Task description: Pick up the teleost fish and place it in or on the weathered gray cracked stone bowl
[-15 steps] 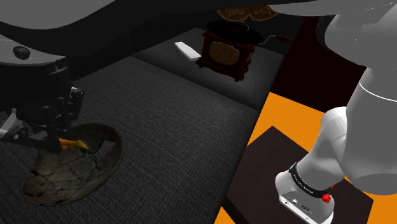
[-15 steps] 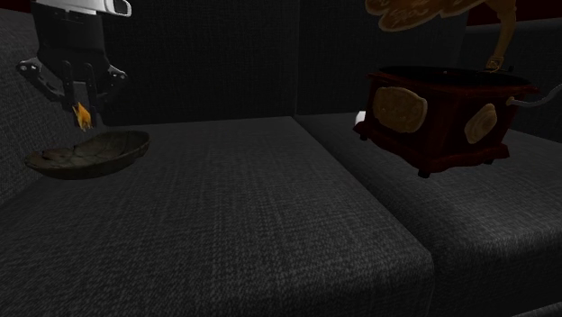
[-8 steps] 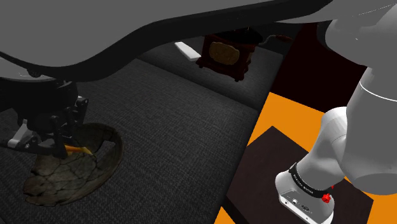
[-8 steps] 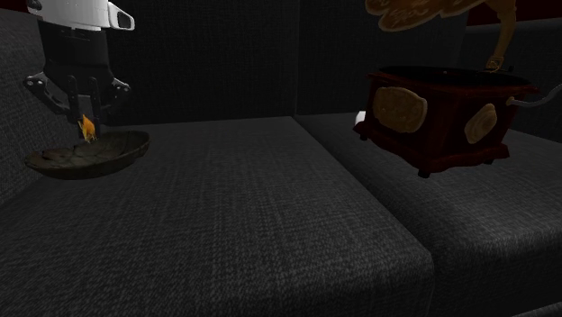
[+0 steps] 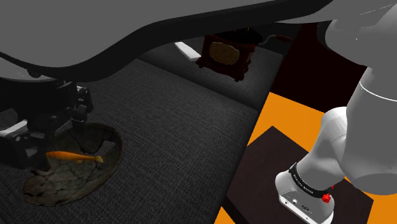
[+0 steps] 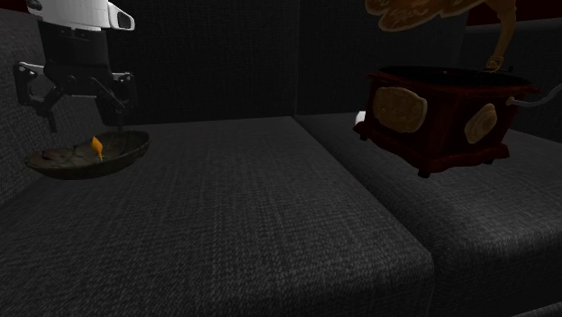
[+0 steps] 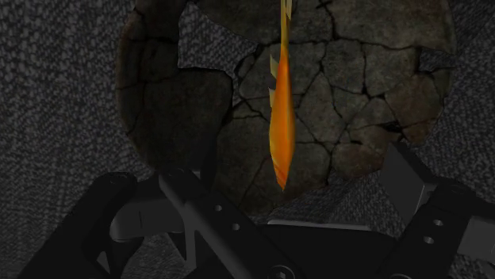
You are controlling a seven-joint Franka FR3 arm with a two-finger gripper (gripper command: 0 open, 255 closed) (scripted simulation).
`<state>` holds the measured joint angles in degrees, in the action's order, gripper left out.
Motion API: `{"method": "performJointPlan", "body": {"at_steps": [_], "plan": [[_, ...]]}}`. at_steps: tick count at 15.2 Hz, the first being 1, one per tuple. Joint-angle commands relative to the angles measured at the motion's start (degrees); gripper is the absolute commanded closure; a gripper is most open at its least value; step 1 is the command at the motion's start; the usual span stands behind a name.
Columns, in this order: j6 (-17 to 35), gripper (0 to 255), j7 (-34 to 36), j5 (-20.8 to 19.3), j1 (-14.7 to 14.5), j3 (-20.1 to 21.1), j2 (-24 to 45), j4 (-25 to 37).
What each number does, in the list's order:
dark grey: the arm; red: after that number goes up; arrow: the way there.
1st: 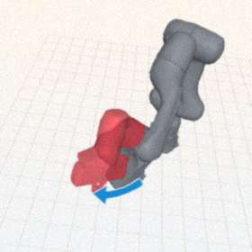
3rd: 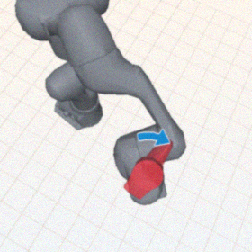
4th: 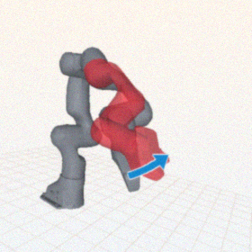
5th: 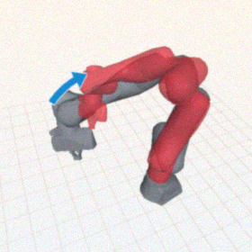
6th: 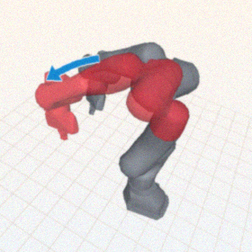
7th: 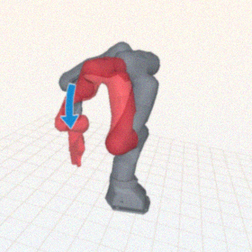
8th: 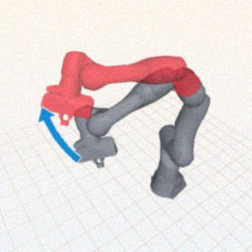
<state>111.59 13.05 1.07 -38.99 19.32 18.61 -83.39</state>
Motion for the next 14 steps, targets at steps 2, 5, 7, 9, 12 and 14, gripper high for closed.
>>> {"method": "performJointPlan", "body": {"at_steps": [2, 5, 7, 9, 12, 14], "plan": [[0.0, 0, 0.0, 0.0, 0.0, 0.0, 0.0, 0.0], [-5.2, 0, -0.2, 0.3, 0.3, 0.0, -1.0, 4.2], [-6.7, 0, -0.2, 0.4, 0.4, 0.0, -1.2, 5.5], [-6.7, 0, -0.2, 0.4, 0.4, 0.0, -1.2, 5.5], [-6.7, 0, -0.2, 0.4, 0.4, 0.0, -1.2, 5.5], [-6.7, 0, -0.2, 0.4, 0.4, 0.0, -1.2, 5.5]]}}
